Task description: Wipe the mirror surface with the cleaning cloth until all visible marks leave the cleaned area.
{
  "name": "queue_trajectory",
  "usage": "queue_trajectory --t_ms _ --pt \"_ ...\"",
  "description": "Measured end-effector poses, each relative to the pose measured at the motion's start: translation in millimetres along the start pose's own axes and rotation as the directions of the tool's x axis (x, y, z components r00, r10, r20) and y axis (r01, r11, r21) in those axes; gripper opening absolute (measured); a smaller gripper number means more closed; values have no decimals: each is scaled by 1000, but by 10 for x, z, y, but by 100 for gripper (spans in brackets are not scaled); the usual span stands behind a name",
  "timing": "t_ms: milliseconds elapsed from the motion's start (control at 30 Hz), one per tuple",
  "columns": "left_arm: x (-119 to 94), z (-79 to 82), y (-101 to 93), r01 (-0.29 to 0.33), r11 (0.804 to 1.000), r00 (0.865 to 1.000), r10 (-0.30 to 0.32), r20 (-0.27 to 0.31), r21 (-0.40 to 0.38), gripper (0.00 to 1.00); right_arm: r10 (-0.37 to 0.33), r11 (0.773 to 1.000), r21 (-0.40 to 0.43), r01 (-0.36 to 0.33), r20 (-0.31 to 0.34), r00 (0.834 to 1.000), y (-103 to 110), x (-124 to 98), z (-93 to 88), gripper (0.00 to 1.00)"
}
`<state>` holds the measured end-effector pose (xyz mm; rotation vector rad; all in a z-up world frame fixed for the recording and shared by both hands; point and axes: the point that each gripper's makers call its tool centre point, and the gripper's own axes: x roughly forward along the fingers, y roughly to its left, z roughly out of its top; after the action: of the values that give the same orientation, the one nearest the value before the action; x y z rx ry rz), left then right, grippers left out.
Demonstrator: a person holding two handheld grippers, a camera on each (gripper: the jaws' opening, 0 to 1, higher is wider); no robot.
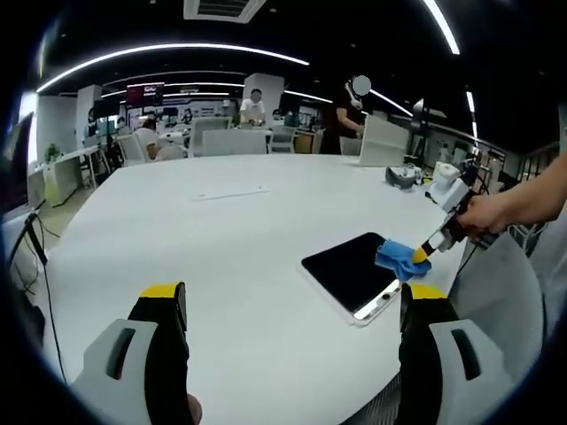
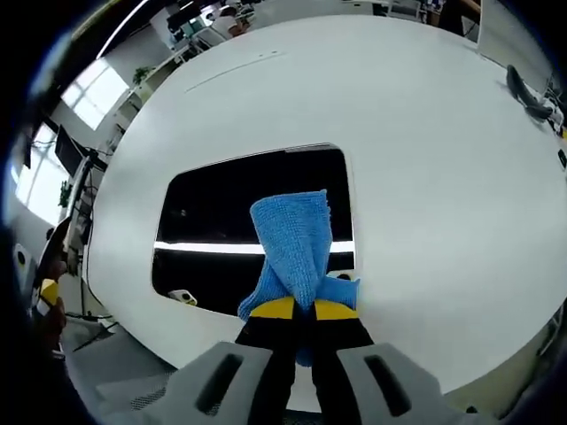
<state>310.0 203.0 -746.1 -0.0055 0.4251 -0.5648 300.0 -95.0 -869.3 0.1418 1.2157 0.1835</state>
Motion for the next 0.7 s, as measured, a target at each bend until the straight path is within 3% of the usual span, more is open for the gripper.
queue_trajectory --t_ms 700 --pt "-54 -27 6 -12 1000 1000 12 7 -6 99 40 998 -37 -41 -24 999 474 122 -11 0"
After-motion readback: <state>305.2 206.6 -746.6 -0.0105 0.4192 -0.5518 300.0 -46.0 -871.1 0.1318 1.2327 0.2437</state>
